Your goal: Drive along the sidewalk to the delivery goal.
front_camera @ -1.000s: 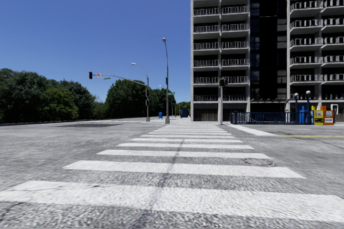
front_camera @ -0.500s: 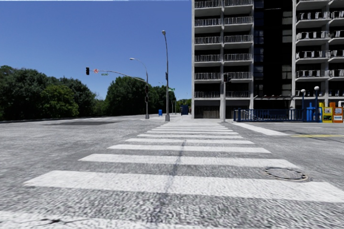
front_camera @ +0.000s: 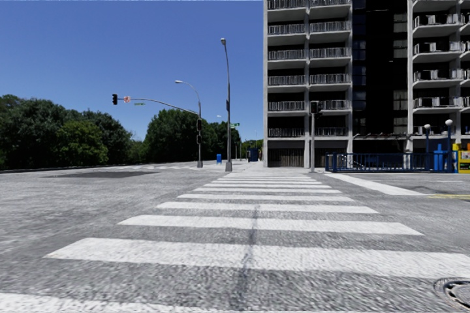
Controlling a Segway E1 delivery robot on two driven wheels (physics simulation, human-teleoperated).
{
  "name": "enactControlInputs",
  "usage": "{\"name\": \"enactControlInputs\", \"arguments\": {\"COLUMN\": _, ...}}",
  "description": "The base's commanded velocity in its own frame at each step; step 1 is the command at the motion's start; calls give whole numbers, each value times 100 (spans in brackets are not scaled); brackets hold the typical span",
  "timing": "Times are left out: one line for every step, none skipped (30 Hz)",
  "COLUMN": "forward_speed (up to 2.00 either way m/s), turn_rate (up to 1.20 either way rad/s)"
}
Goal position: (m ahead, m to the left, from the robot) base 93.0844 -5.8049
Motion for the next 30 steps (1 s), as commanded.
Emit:
{"name": "enactControlInputs", "arguments": {"forward_speed": 200, "turn_rate": 0}}
{"name": "enactControlInputs", "arguments": {"forward_speed": 200, "turn_rate": 0}}
{"name": "enactControlInputs", "arguments": {"forward_speed": 200, "turn_rate": 0}}
{"name": "enactControlInputs", "arguments": {"forward_speed": 200, "turn_rate": 0}}
{"name": "enactControlInputs", "arguments": {"forward_speed": 200, "turn_rate": 0}}
{"name": "enactControlInputs", "arguments": {"forward_speed": 200, "turn_rate": -12}}
{"name": "enactControlInputs", "arguments": {"forward_speed": 200, "turn_rate": -17}}
{"name": "enactControlInputs", "arguments": {"forward_speed": 200, "turn_rate": -20}}
{"name": "enactControlInputs", "arguments": {"forward_speed": 200, "turn_rate": -23}}
{"name": "enactControlInputs", "arguments": {"forward_speed": 200, "turn_rate": -26}}
{"name": "enactControlInputs", "arguments": {"forward_speed": 200, "turn_rate": -26}}
{"name": "enactControlInputs", "arguments": {"forward_speed": 200, "turn_rate": -31}}
{"name": "enactControlInputs", "arguments": {"forward_speed": 200, "turn_rate": -36}}
{"name": "enactControlInputs", "arguments": {"forward_speed": 200, "turn_rate": -37}}
{"name": "enactControlInputs", "arguments": {"forward_speed": 200, "turn_rate": -37}}
{"name": "enactControlInputs", "arguments": {"forward_speed": 200, "turn_rate": -37}}
{"name": "enactControlInputs", "arguments": {"forward_speed": 200, "turn_rate": -37}}
{"name": "enactControlInputs", "arguments": {"forward_speed": 200, "turn_rate": -38}}
{"name": "enactControlInputs", "arguments": {"forward_speed": 200, "turn_rate": -38}}
{"name": "enactControlInputs", "arguments": {"forward_speed": 200, "turn_rate": -38}}
{"name": "enactControlInputs", "arguments": {"forward_speed": 200, "turn_rate": -38}}
{"name": "enactControlInputs", "arguments": {"forward_speed": 200, "turn_rate": -38}}
{"name": "enactControlInputs", "arguments": {"forward_speed": 200, "turn_rate": -38}}
{"name": "enactControlInputs", "arguments": {"forward_speed": 200, "turn_rate": -38}}
{"name": "enactControlInputs", "arguments": {"forward_speed": 200, "turn_rate": -38}}
{"name": "enactControlInputs", "arguments": {"forward_speed": 200, "turn_rate": -34}}
{"name": "enactControlInputs", "arguments": {"forward_speed": 200, "turn_rate": -14}}
{"name": "enactControlInputs", "arguments": {"forward_speed": 200, "turn_rate": 0}}
{"name": "enactControlInputs", "arguments": {"forward_speed": 200, "turn_rate": 0}}
{"name": "enactControlInputs", "arguments": {"forward_speed": 200, "turn_rate": 0}}
